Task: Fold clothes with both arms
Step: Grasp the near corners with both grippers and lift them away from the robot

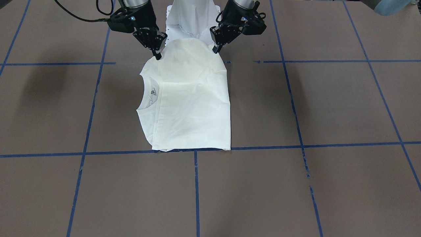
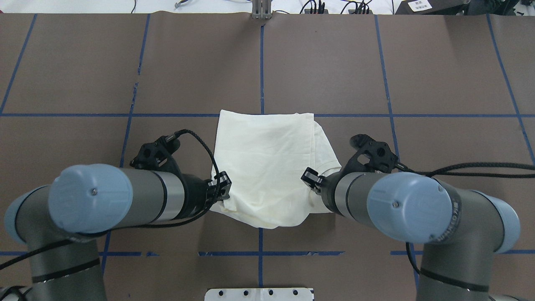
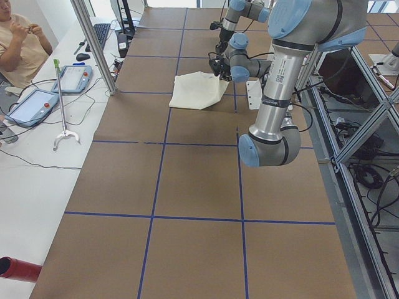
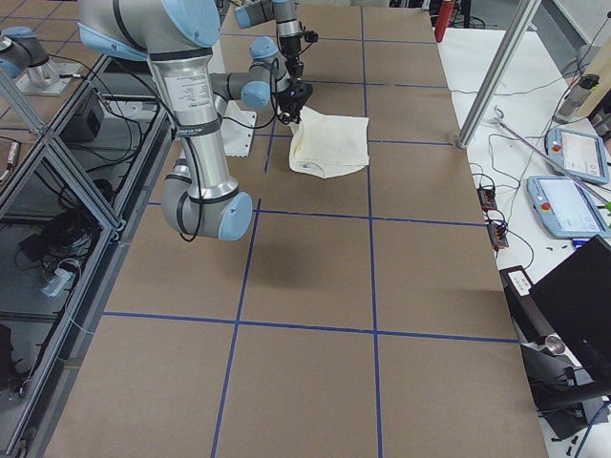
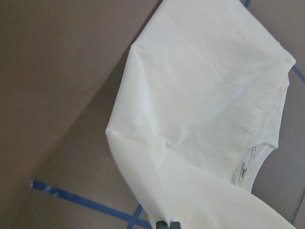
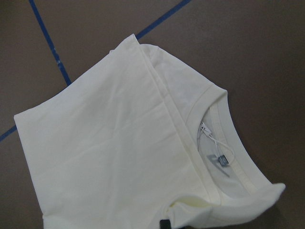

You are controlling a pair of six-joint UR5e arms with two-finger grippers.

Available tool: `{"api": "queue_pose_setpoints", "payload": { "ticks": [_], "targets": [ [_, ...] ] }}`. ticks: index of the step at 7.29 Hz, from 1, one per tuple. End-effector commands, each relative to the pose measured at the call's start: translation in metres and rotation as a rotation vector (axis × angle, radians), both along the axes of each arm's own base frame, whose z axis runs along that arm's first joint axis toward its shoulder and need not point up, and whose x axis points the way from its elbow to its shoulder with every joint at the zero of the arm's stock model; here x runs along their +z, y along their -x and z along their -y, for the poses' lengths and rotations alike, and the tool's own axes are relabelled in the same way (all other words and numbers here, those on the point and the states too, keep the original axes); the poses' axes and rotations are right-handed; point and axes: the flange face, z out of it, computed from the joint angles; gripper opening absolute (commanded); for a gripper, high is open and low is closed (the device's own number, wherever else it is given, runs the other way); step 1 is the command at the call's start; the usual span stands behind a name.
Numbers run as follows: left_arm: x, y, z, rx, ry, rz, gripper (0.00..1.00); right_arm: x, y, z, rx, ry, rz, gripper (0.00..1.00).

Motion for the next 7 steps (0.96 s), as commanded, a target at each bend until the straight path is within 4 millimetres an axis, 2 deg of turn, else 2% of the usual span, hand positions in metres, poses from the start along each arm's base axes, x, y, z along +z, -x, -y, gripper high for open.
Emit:
{"api": "queue_pose_setpoints", "payload": {
  "ticks": [1,2,4,5,6,7],
  "targets": [
    [0.019,-0.016,0.054,-0.043,-0.048,0.099,0.0,-0.001,0.028,0.059,0.021,0.003,-0.054,0.0],
    [0.027,-0.032,0.08,-0.047,-0.079,0.152,0.0,0.013,0.041,0.073,0.025,0.014,-0.091,0.0],
    [0.041,-0.032,0.131,-0.098,-0.12,0.156,0.0,0.044,0.05,0.12,0.007,0.022,-0.047,0.0],
    [0.053,-0.041,0.146,-0.11,-0.126,0.148,0.0,0.058,0.053,0.135,-0.002,0.023,-0.046,0.0],
    [0.058,-0.046,0.161,-0.126,-0.129,0.142,0.0,0.067,0.056,0.141,-0.014,0.017,-0.072,0.0],
    [0.057,-0.048,0.174,-0.136,-0.147,0.138,0.0,0.069,0.064,0.157,-0.015,0.012,-0.09,0.0]
  ]
}}
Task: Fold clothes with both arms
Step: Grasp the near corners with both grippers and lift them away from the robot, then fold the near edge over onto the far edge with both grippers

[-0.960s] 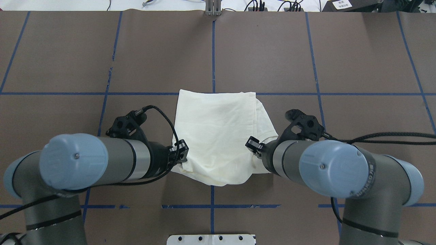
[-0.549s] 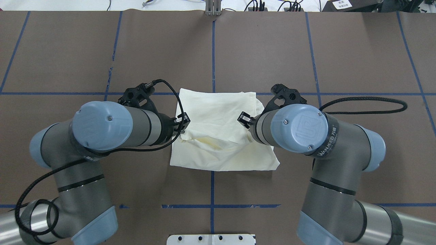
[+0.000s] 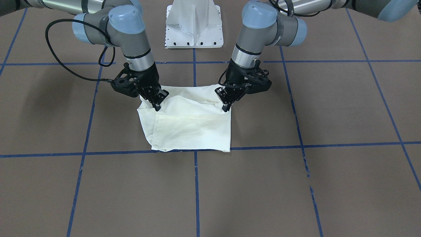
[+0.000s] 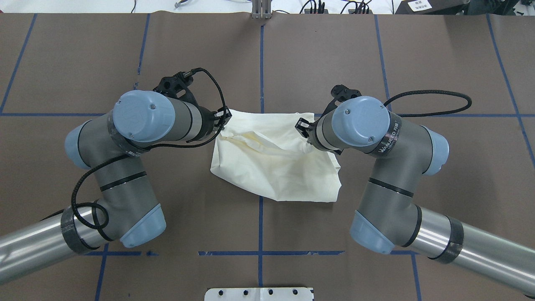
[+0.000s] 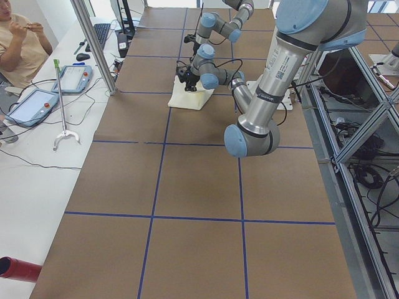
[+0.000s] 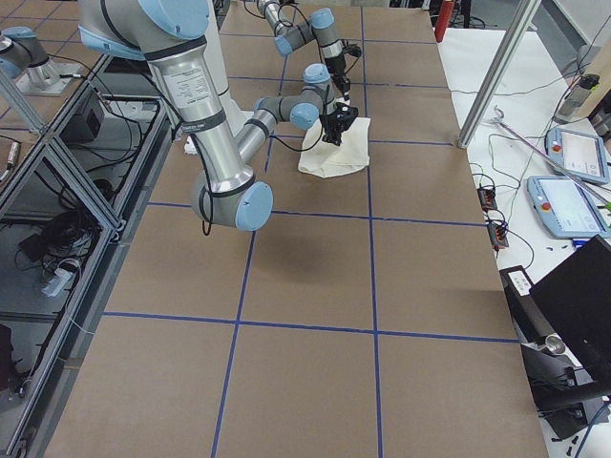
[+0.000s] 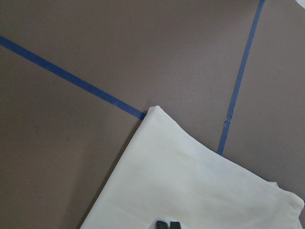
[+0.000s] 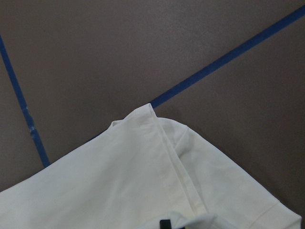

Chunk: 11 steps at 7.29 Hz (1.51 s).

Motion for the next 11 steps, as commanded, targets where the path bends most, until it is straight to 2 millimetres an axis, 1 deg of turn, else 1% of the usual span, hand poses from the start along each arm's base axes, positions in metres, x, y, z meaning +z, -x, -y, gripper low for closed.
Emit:
{"api": "queue_pose_setpoints", "payload": {
  "ticks": [1,2,3,4,5,6,7,8,10,11],
  "targets": [
    [0.0,-0.006,0.038,-0.031,-0.029,-0.007,0.0,0.012,0.019,0.039,-0.025,0.007,-0.046,0.0],
    [0.006,-0.013,0.05,-0.028,-0.051,0.0,0.0,0.017,0.023,0.047,-0.027,0.012,-0.061,0.0],
    [-0.001,0.013,0.07,-0.032,-0.142,0.003,0.47,0.021,0.023,0.049,-0.041,0.0,-0.076,0.0],
    [0.003,0.018,0.069,0.03,-0.19,0.003,0.58,0.02,0.022,0.05,-0.047,-0.002,-0.073,0.0],
    [0.041,0.036,0.05,0.081,-0.239,-0.02,0.51,0.02,0.022,0.051,-0.047,-0.003,-0.074,0.0],
    [0.076,0.058,0.032,0.081,-0.296,-0.071,0.31,0.02,0.022,0.051,-0.051,0.001,-0.071,0.0],
    [0.097,0.05,0.03,0.088,-0.294,-0.071,0.0,0.018,0.022,0.051,-0.052,0.001,-0.067,0.0],
    [0.107,0.038,0.032,0.098,-0.298,-0.075,0.0,0.018,0.019,0.054,-0.05,0.0,-0.067,0.0],
    [0.139,0.019,0.025,0.12,-0.378,-0.153,0.0,0.017,0.019,0.055,-0.049,-0.001,-0.066,0.0],
    [0.146,0.018,0.026,0.122,-0.418,-0.183,0.0,0.017,0.019,0.055,-0.049,-0.002,-0.066,0.0]
  ]
}}
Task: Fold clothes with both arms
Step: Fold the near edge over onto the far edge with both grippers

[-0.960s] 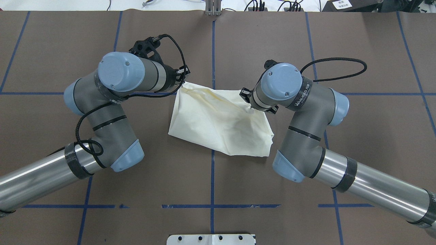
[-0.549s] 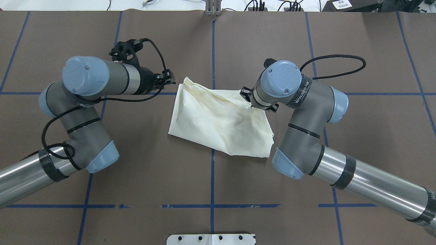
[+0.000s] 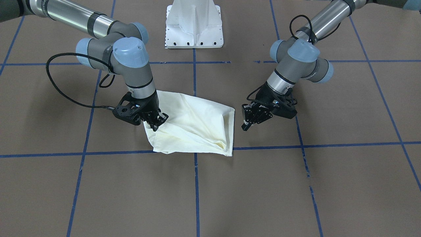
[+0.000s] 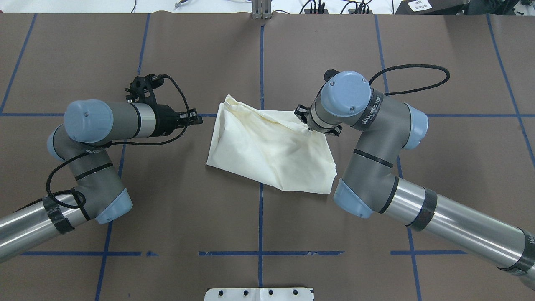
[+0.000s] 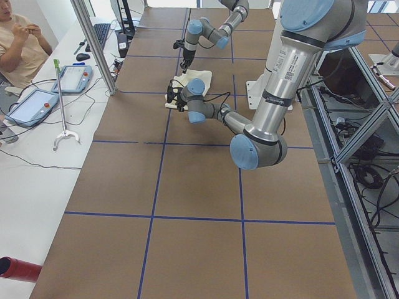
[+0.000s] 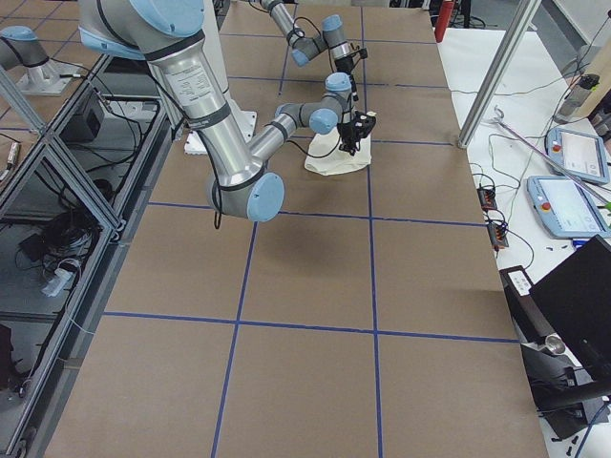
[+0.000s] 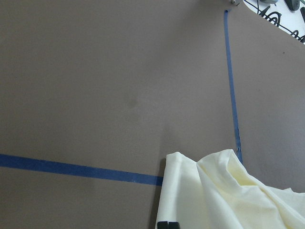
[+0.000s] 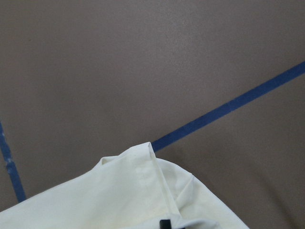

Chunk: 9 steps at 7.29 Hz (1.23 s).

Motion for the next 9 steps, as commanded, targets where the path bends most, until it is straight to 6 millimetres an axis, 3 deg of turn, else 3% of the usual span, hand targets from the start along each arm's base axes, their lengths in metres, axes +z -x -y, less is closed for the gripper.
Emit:
{"api": "queue_pose_setpoints", "payload": {
  "ticks": [1,3,5,6,9],
  "targets": [
    [0.01,-0.012,-0.002,0.038,-0.057,-0.046,0.0,-0.002,0.0,0.0,0.0,-0.002,0.002,0.0],
    [0.001,-0.042,-0.011,0.145,-0.089,-0.092,0.0,-0.003,0.0,0.0,0.0,-0.002,0.003,0.0],
    [0.008,-0.058,-0.039,0.312,-0.144,-0.121,0.0,-0.004,0.0,0.001,0.0,-0.005,0.007,0.0],
    [0.009,-0.047,-0.059,0.506,-0.204,-0.181,0.0,-0.008,0.0,0.001,0.004,-0.022,0.035,0.0],
    [0.017,-0.029,-0.08,0.571,-0.231,-0.28,0.0,-0.005,0.001,0.002,0.007,-0.018,0.034,0.0]
  ]
}}
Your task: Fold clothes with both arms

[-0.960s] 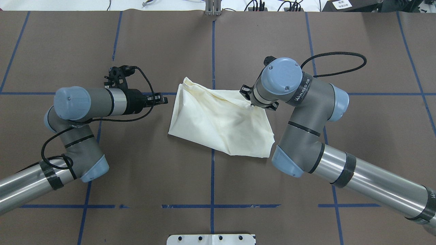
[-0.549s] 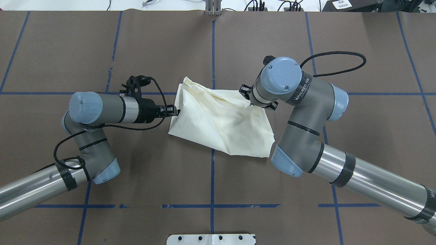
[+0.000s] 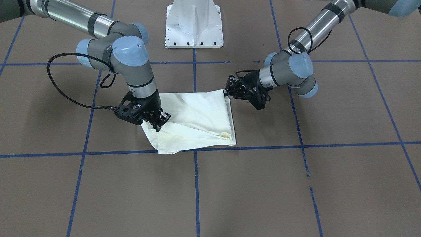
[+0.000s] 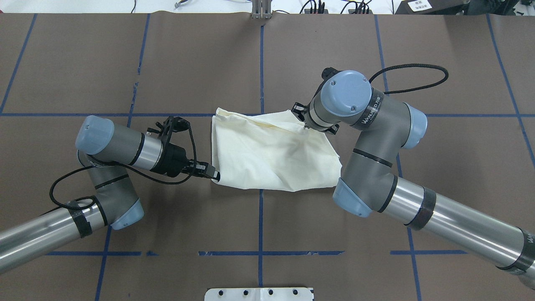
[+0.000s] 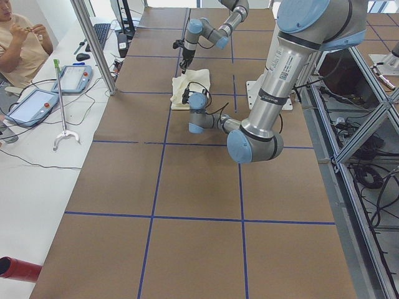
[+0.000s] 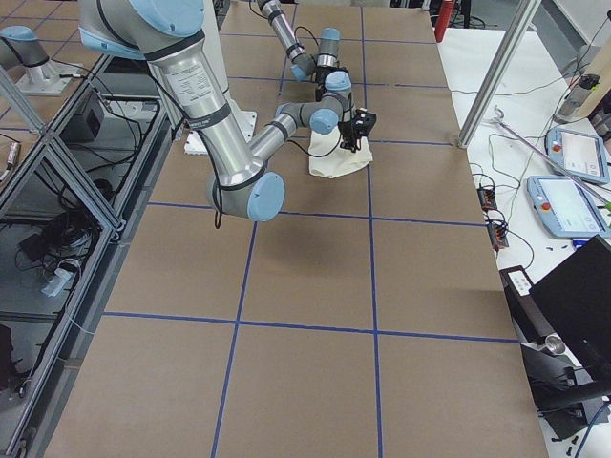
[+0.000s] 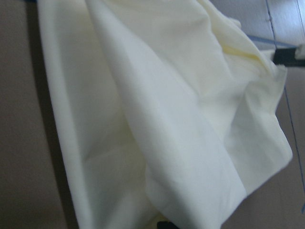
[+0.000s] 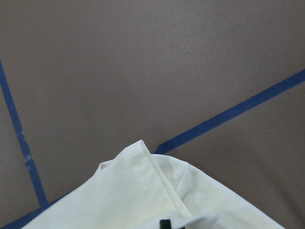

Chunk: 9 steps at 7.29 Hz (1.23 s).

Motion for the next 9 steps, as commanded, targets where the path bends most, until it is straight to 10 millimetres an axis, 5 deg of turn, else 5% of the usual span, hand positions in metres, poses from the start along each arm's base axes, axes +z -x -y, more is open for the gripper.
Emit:
{"api": "queue_pose_setpoints", "payload": {
  "ticks": [1,2,3,4,6,9],
  "targets": [
    [0.009,0.011,-0.012,0.04,-0.013,-0.041,0.0,0.002,0.0,0.001,0.004,0.003,-0.001,0.0],
    [0.009,0.024,-0.022,0.091,0.002,-0.042,0.0,0.001,-0.005,0.005,0.01,-0.001,-0.001,0.0],
    [-0.003,0.03,-0.005,0.031,0.078,-0.044,0.0,0.005,-0.011,0.012,0.022,0.002,-0.008,0.07],
    [-0.01,0.035,0.01,-0.017,0.111,-0.044,0.0,0.011,-0.011,0.018,0.026,0.007,-0.02,0.99],
    [-0.033,0.027,0.04,-0.095,0.166,0.017,0.0,-0.02,-0.044,0.042,0.018,0.004,0.099,1.0],
    [-0.056,0.012,0.058,-0.233,0.231,0.088,0.0,-0.026,-0.042,0.035,0.007,-0.01,0.142,1.0]
  ]
}}
